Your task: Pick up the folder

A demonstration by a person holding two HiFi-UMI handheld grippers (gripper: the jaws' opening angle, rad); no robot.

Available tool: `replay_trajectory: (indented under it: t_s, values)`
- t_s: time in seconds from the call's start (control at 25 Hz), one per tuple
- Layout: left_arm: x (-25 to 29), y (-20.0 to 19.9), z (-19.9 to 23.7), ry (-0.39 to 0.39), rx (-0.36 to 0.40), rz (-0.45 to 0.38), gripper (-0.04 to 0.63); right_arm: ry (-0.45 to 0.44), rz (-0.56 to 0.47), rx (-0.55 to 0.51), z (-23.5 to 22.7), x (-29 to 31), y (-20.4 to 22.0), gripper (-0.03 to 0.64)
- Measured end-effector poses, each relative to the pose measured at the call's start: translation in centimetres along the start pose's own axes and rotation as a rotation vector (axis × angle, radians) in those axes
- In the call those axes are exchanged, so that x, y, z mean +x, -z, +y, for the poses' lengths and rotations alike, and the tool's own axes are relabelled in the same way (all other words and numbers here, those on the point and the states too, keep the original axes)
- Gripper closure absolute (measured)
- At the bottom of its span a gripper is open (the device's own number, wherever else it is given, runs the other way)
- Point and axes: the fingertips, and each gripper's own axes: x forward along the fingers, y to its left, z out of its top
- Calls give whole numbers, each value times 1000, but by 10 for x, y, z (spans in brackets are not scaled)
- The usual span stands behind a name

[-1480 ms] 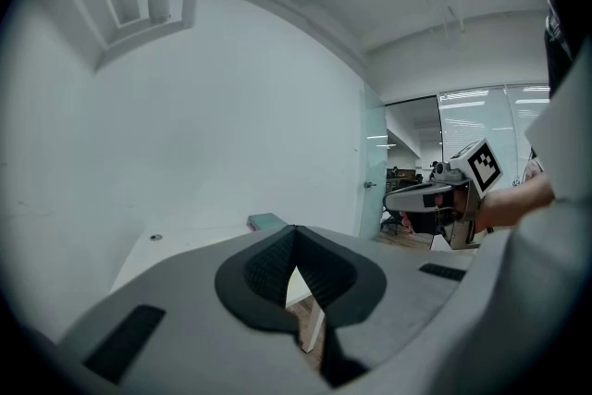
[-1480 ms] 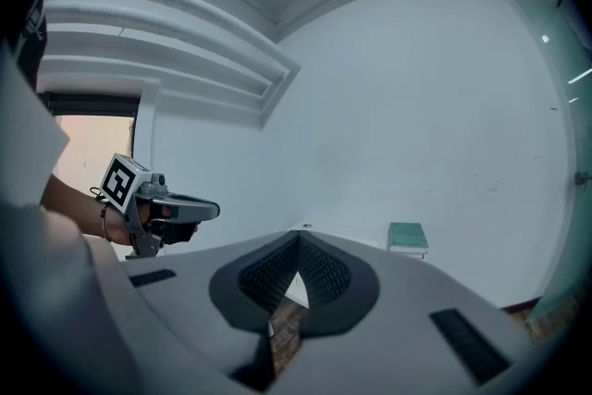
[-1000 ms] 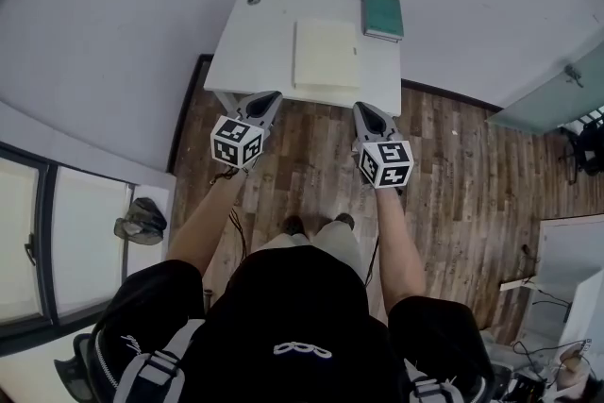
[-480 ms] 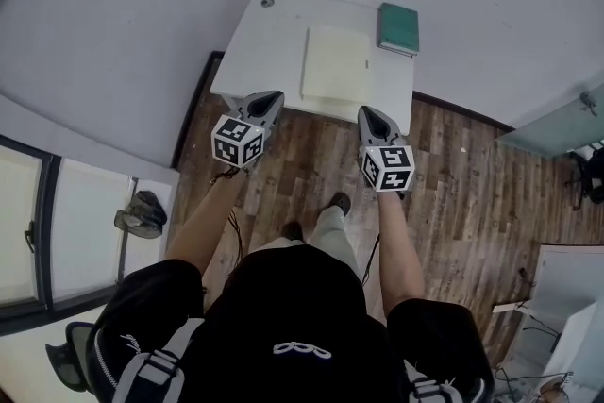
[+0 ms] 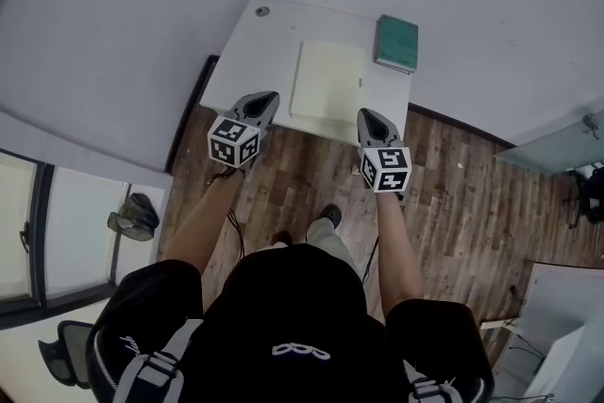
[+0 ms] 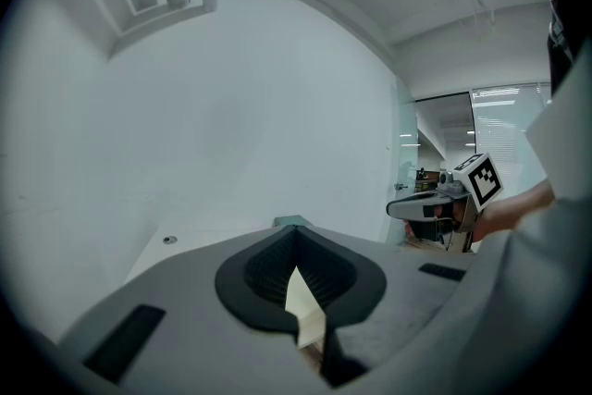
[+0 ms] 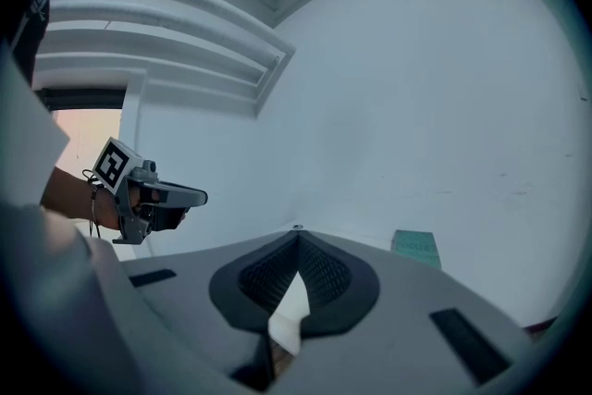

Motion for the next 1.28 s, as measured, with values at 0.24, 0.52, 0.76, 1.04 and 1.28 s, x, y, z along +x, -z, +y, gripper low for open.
replay_trajectory:
  t_s: [0.24,0.52,0.76,1.04,1.28]
  values:
    - [31,0,7,-19,-8,20,574,-13,12,7,-32,22,1,594]
    - [66,-4,5,-36,-2,37,574,-37,20,16,-59,39,3,594]
    - [84,-7,0,-57,-4,46,574,-58,23,20,-81,45,4,594]
    - [97,-11,-11,-83,1,46,574,-87,16,20,-98,45,4,594]
    - [105,-13,-17,-99,0,46,574,-96,17,19,-113,46,5,594]
